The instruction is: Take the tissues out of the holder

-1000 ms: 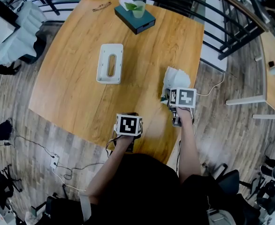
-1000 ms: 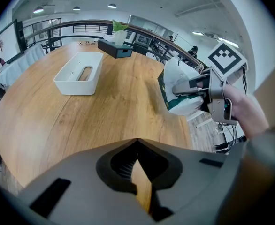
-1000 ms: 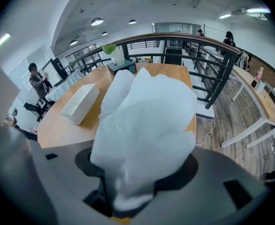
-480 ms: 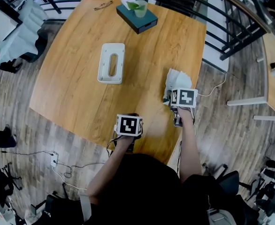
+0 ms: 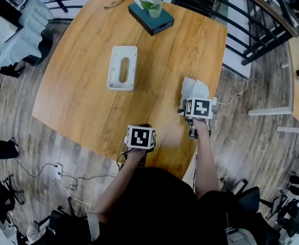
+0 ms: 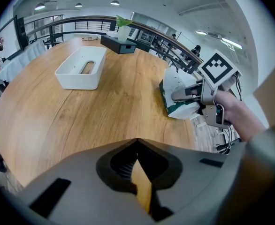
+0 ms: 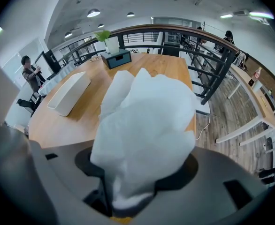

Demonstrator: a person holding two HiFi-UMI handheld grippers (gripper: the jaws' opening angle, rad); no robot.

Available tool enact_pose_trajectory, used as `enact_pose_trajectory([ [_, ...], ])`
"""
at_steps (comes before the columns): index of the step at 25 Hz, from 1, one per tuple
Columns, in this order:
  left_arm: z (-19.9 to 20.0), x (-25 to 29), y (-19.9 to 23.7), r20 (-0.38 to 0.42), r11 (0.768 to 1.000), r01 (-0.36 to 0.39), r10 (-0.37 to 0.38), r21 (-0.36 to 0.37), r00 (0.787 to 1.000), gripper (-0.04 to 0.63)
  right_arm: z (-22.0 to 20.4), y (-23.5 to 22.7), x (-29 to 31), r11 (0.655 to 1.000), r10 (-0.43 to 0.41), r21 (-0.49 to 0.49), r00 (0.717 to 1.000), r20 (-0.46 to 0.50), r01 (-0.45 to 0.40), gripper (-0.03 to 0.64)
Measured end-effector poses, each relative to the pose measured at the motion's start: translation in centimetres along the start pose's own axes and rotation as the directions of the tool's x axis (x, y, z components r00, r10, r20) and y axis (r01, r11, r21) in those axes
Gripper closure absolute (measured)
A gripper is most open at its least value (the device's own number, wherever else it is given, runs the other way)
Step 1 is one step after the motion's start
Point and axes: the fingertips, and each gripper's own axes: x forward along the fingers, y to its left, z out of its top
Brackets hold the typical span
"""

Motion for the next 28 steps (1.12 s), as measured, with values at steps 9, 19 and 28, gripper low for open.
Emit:
enact_pose_trajectory([
  [9, -0.4, 0.3, -0.1, -0.01, 1.0, 0.002, -0.002, 0.005, 1.0, 0.588, -0.4, -0.1, 0.5, 1.0, -0.002, 0.012, 1.0, 0.011, 0.002, 0.33],
  [19, -0.9, 0.2, -0.9, -0.01, 1.0, 0.016, -0.016, 0.018, 1.0, 0.588, -0.5, -0.3, 0.7, 1.0, 0.005, 0.003, 1.0, 0.009, -0.005, 0.33],
  [28, -1.3, 0.1, -1.5, -0.012, 0.999, 0.024, -0.024, 0.032, 1.0, 0.588, -0.5, -0.6, 1.1, 0.999, 0.031, 0.01, 0.999, -0.011, -0.031, 0.33],
])
